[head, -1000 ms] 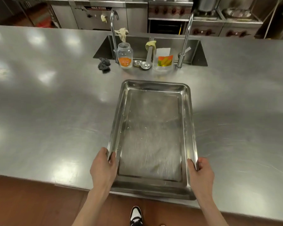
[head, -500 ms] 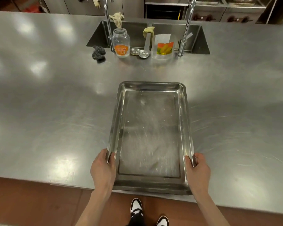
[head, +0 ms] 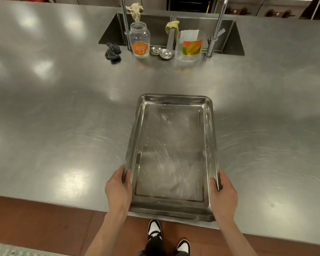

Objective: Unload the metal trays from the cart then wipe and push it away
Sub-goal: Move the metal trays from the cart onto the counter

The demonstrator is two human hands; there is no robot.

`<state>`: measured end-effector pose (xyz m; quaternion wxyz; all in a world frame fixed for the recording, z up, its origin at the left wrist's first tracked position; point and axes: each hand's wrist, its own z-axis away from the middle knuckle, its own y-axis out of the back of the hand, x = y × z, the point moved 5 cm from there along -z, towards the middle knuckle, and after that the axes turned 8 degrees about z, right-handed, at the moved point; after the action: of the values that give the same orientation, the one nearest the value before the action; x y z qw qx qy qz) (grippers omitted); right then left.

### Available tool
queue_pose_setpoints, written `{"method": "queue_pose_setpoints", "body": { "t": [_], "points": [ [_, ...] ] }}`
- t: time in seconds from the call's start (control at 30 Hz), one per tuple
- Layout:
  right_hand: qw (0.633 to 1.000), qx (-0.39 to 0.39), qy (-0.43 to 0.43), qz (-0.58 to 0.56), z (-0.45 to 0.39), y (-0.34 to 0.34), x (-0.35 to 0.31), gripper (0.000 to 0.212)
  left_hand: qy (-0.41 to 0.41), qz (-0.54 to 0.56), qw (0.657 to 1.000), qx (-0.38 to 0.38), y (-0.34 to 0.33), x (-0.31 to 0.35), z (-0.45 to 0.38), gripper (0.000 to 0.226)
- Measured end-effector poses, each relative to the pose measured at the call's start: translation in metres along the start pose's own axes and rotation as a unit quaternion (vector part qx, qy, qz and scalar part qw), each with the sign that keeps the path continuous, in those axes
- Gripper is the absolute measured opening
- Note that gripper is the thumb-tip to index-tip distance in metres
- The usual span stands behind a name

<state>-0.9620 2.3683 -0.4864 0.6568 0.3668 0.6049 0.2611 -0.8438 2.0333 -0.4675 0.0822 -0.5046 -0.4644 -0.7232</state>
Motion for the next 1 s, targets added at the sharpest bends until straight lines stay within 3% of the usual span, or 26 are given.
{"method": "queue_pose_setpoints", "body": {
  "t": [0.33,0.57,1.0],
  "points": [
    [1.0,0.013,0.025,0.004,-0.002,-0.002,0.002,0.03,0.022,0.019,0.999,-0.017,-0.006,-0.007,0.0,0.036],
    [0.998,0.04,0.051,-0.009,0.0,-0.007,0.009,0.041,0.023,0.018,0.999,-0.025,-0.004,-0.006,-0.001,0.037],
    [0.998,0.014,0.017,-0.052,0.005,-0.01,0.007,0.039,0.059,0.049,0.997,-0.02,-0.005,-0.012,-0.004,0.036]
  ]
}}
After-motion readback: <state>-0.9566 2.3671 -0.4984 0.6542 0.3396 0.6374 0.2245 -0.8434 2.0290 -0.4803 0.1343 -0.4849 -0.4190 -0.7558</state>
